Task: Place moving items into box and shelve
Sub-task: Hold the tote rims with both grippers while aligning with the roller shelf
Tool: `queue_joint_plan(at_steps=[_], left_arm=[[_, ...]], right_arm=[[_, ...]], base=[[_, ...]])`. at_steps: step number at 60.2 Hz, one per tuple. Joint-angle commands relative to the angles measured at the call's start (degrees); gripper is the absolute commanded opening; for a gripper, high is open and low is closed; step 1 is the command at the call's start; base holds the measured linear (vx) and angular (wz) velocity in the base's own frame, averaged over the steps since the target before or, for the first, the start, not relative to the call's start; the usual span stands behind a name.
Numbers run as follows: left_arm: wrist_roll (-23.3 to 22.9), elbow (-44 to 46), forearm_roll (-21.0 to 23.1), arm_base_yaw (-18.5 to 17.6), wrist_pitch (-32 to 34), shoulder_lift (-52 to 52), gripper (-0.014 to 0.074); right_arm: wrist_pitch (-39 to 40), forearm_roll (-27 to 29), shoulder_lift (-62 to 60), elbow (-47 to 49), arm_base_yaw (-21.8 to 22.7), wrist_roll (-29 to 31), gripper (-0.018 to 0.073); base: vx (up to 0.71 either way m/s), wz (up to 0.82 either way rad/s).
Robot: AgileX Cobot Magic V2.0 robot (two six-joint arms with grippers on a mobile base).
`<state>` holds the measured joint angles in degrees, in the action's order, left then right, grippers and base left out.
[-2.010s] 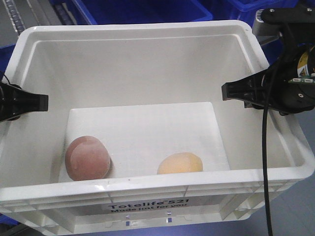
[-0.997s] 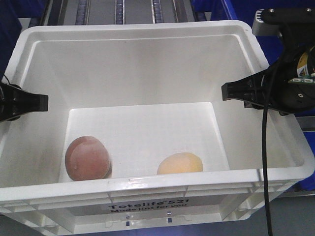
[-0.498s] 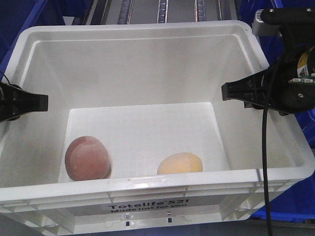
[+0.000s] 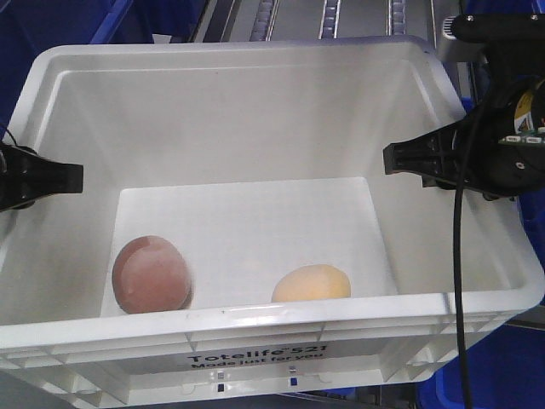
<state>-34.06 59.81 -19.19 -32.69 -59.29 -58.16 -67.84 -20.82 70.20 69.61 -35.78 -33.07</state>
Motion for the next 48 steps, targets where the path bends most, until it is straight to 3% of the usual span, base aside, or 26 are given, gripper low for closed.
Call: queue_joint_plan(at_steps=[1, 24, 48], left_arm=[[0.7, 2.0, -3.2, -0.2, 5.9, 1.6, 0.0095], [0.7, 2.0, -3.2, -0.2, 5.9, 1.6, 0.0095], [0.7, 2.0, -3.2, -0.2, 5.9, 1.6, 0.0095]], right_arm=[[3.7, -5.3, -1.9, 2.1, 0.2, -0.4, 0.0095], [3.7, -5.3, -1.9, 2.1, 0.2, -0.4, 0.0095], [3.7, -5.3, -1.9, 2.1, 0.2, -0.4, 0.0095]], base=[[0.11, 0.12], [0.11, 0.01], [0.14, -0.22]])
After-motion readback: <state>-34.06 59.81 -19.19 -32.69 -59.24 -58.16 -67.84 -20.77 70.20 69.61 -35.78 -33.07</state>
